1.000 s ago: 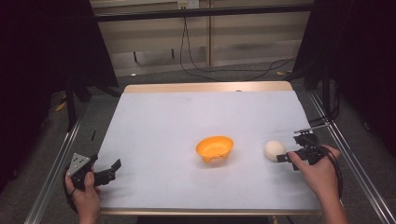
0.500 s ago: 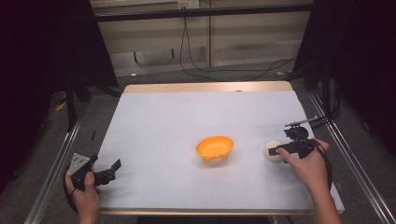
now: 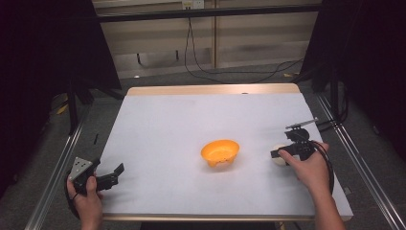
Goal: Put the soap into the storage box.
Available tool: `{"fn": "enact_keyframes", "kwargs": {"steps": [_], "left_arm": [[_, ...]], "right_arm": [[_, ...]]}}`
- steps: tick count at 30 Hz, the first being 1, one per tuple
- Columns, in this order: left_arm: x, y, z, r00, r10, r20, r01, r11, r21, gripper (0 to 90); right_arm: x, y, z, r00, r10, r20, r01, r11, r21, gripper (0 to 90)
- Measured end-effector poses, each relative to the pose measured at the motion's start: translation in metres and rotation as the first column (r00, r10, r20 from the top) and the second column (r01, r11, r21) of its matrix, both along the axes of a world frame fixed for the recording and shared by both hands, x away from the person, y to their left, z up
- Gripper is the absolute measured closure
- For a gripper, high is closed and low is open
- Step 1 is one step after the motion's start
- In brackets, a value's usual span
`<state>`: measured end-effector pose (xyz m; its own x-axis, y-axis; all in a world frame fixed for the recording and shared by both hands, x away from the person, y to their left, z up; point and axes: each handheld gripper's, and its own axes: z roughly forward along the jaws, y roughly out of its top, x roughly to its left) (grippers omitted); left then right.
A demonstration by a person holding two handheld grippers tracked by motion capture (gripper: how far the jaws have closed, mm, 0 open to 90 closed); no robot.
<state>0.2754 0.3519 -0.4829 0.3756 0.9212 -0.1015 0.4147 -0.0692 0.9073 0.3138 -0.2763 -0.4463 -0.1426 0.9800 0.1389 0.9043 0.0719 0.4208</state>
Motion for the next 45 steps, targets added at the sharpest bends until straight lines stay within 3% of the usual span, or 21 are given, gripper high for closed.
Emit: {"fn": "enact_keyframes", "kwargs": {"steps": [11, 20, 32, 45], "left_arm": [[0.0, 0.0, 0.0, 1.0, -0.001, 0.002, 0.001, 1.0, 0.0, 0.8], [0.0, -0.001, 0.0, 1.0, 0.002, -0.001, -0.002, 1.0, 0.008, 0.7], [0.0, 0.0, 0.0, 1.0, 0.002, 0.002, -0.002, 1.0, -0.003, 0.8], [0.0, 0.001, 0.0, 1.0, 0.002, 0.003, -0.002, 1.0, 0.001, 0.8]], "right_arm": [[0.002, 0.002, -0.008, 0.9997, 0.013, -0.023, -0.013, 1.0, -0.015, 23.2], [0.0, 0.0, -0.01, 0.9995, 0.017, -0.028, -0.017, 1.0, 0.008, 23.3], [0.001, -0.001, -0.01, 0.9982, 0.053, -0.027, -0.053, 0.999, -0.004, 23.4], [0.002, -0.001, -0.01, 0.9979, 0.05, -0.042, -0.05, 0.999, -0.005, 23.8]]}}
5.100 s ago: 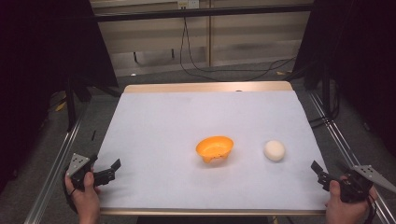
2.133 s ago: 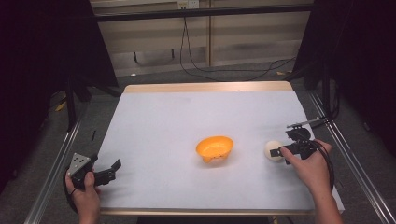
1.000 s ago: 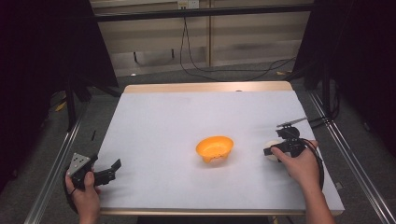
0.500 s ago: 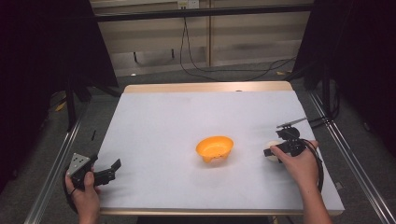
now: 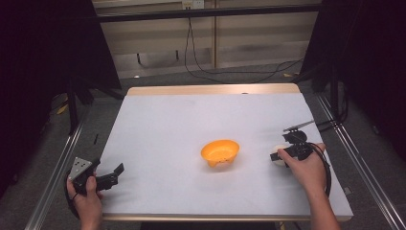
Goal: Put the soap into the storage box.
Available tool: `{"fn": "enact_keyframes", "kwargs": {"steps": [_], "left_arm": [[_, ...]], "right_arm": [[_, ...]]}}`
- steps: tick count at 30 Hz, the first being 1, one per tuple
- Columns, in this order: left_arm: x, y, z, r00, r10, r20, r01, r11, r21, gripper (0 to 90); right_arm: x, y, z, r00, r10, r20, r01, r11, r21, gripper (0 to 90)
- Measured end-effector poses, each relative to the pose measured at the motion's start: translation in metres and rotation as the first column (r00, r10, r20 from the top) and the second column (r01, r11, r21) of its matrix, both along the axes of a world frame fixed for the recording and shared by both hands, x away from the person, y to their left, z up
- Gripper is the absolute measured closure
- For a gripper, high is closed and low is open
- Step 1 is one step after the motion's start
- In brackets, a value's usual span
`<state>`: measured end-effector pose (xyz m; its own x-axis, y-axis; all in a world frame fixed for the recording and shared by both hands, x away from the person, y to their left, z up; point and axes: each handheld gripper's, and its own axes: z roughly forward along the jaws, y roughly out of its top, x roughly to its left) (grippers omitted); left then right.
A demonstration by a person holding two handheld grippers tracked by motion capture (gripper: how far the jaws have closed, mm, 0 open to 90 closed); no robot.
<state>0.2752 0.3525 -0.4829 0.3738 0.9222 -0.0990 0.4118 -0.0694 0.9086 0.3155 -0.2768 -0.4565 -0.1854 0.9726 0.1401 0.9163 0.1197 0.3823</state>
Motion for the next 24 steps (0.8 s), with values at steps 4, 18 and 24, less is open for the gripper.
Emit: {"fn": "enact_keyframes", "kwargs": {"steps": [4, 18, 24], "left_arm": [[0.0, 0.0, 0.0, 1.0, 0.0, -0.001, 0.0, 1.0, -0.002, 0.8], [0.0, -0.001, 0.0, 1.0, -0.001, -0.001, 0.001, 1.0, -0.005, 0.7], [0.0, -0.001, 0.0, 1.0, -0.001, -0.001, 0.001, 1.0, -0.004, 0.8]], "right_arm": [[-0.001, -0.001, 0.0, 0.9999, 0.004, 0.015, -0.004, 1.0, 0.002, 23.9], [-0.01, -0.001, 0.021, 0.9944, 0.072, 0.077, -0.074, 0.997, 0.029, 23.9], [-0.012, 0.002, 0.028, 0.9919, 0.091, 0.089, -0.093, 0.995, 0.029, 23.9]]}}
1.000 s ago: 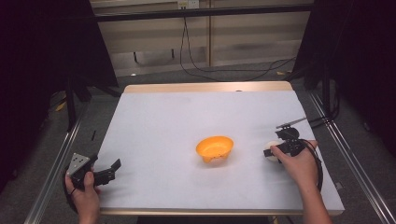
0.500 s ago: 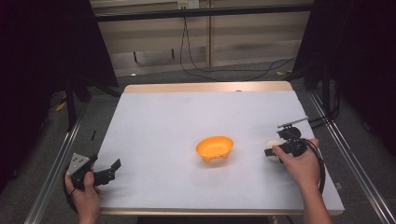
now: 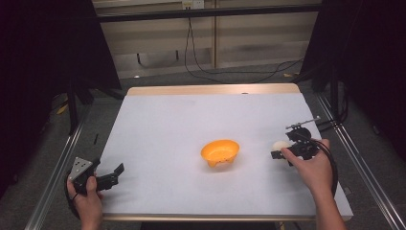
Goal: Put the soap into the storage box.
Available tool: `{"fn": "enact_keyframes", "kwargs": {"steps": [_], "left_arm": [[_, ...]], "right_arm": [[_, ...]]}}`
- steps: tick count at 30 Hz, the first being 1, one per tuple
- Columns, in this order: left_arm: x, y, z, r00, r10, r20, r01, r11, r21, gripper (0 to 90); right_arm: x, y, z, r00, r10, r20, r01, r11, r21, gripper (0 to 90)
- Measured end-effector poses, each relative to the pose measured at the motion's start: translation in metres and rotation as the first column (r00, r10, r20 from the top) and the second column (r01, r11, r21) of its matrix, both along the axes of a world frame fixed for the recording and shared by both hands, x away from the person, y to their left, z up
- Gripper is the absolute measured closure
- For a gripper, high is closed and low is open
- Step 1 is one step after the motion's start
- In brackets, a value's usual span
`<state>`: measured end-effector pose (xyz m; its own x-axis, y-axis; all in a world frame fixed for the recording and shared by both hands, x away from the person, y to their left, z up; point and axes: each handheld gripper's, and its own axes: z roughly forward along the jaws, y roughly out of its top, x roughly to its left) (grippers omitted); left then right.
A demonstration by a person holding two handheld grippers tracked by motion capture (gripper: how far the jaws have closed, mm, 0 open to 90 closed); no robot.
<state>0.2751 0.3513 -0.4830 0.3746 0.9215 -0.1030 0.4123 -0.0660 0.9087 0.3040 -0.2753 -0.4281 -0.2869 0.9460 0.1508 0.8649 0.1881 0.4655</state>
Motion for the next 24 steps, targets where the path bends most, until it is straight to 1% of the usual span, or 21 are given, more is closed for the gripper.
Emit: {"fn": "enact_keyframes", "kwargs": {"steps": [4, 7, 9, 12, 13, 17, 19, 24], "left_arm": [[0.0, 0.0, 0.0, 1.0, -0.001, 0.001, 0.001, 1.0, 0.006, 0.8], [0.0, 0.0, 0.0, 1.0, 0.0, 0.0, 0.0, 1.0, 0.0, 0.8], [0.0, 0.0, 0.0, 1.0, 0.001, 0.0, -0.001, 1.0, 0.0, 0.8], [0.0, 0.0, 0.0, 1.0, 0.0, 0.0, 0.0, 1.0, 0.002, 0.8], [0.0, 0.0, 0.0, 1.0, -0.001, 0.002, 0.001, 1.0, 0.009, 0.8], [0.0, 0.0, 0.0, 1.0, 0.0, 0.0, 0.0, 1.0, 0.001, 0.8], [0.0, 0.0, 0.0, 1.0, 0.0, 0.0, 0.0, 1.0, 0.0, 0.8], [0.0, 0.0, 0.0, 1.0, 0.0, -0.001, 0.0, 1.0, 0.0, 0.8]], "right_arm": [[0.0, 0.004, 0.004, 0.9997, 0.022, 0.008, -0.022, 1.0, -0.002, 23.9], [0.001, 0.006, 0.005, 0.9993, 0.035, 0.01, -0.035, 0.999, 0.006, 23.9], [0.001, 0.007, 0.006, 0.9992, 0.038, 0.005, -0.038, 0.999, 0.0, 23.9], [0.003, 0.012, 0.011, 0.9983, 0.056, 0.016, -0.056, 0.998, -0.001, 23.9], [0.003, 0.012, 0.012, 0.9979, 0.062, 0.019, -0.061, 0.998, -0.003, 23.9], [0.003, 0.015, 0.015, 0.9977, 0.064, 0.019, -0.064, 0.998, 0.0, 23.9], [0.004, 0.018, 0.016, 0.9965, 0.082, 0.017, -0.082, 0.997, -0.007, 23.8], [0.006, 0.022, 0.018, 0.9955, 0.094, 0.017, -0.093, 0.995, -0.02, 23.9]]}}
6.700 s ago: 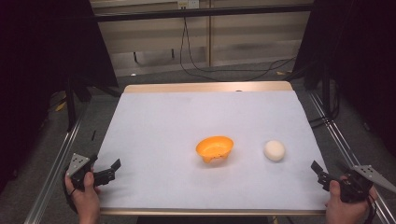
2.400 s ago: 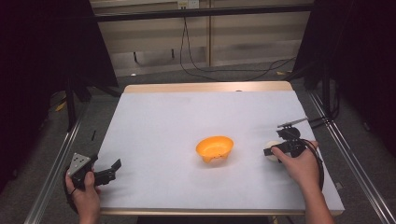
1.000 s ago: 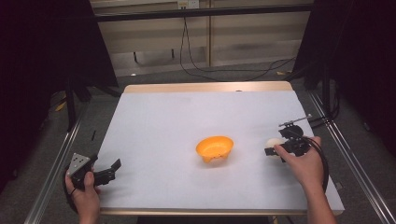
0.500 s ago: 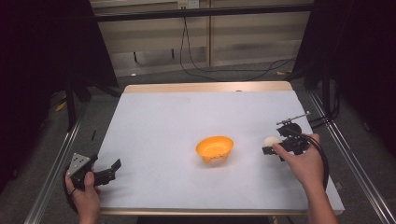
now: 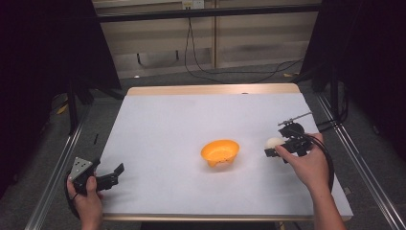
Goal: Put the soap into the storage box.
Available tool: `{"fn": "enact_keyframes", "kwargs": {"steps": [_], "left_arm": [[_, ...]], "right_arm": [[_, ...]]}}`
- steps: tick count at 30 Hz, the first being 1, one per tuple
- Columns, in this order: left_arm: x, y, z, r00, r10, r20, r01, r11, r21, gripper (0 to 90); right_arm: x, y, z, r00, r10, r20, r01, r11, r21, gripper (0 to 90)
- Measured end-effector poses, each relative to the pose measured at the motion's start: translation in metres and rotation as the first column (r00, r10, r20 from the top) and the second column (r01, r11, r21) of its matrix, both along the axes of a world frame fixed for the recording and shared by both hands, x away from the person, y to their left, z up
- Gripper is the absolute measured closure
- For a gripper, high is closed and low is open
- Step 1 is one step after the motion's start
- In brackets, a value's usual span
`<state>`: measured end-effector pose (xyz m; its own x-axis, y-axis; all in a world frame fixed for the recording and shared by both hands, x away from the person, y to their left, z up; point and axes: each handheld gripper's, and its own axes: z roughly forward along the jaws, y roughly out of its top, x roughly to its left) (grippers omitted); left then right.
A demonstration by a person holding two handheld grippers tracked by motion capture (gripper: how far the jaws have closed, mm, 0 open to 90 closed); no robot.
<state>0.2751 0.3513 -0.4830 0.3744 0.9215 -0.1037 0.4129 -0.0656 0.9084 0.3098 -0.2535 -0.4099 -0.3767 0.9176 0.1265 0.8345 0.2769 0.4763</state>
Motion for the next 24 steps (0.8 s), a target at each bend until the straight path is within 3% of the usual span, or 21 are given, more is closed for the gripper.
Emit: {"fn": "enact_keyframes", "kwargs": {"steps": [24], "left_arm": [[0.0, 0.0, 0.0, 1.0, -0.002, 0.001, 0.002, 1.0, 0.006, 0.8]], "right_arm": [[0.008, 0.027, 0.007, 0.9986, 0.053, -0.005, -0.053, 0.999, 0.011, 23.8]]}}
